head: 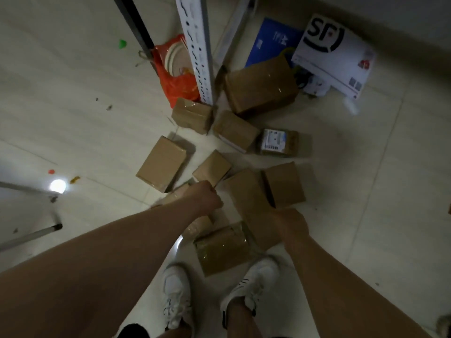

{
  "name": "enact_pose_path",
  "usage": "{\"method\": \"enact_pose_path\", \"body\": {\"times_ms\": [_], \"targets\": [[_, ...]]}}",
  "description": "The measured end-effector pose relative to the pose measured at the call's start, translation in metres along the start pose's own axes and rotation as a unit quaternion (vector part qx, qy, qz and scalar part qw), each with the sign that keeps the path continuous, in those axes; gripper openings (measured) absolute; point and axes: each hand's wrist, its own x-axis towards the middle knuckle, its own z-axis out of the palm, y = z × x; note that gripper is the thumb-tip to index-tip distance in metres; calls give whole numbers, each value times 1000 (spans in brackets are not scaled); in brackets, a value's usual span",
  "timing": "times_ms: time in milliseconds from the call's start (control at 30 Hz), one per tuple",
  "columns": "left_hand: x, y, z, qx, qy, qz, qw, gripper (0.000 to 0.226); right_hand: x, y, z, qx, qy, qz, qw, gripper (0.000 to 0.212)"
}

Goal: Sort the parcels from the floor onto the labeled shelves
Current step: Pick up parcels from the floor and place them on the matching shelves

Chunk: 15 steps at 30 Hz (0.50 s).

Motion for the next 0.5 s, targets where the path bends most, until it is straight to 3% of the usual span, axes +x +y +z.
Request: {"method": "enact_pose_path", "body": {"times_ms": [67, 133, 200, 267, 367, 500], "targets": [[33, 10, 12, 36, -2, 10, 999, 56, 28, 24, 17, 46, 23, -4, 999, 44], [67, 18, 25, 47, 3, 30, 998, 66, 52, 37, 30, 48, -27, 81, 995, 43], [96, 23, 39, 12, -2, 50, 999, 71, 69, 49, 39, 58, -76, 168, 981, 67], [116, 28, 50, -60, -31, 53, 996, 75, 87, 58, 47, 114, -93, 212, 966, 75], [132, 35, 64, -110, -47, 40, 992, 71, 105, 60, 52, 164, -115, 247, 948, 75], [123, 44, 65, -178, -47, -9, 983, 69, 101, 66, 49, 164, -143, 215, 952, 61]]}}
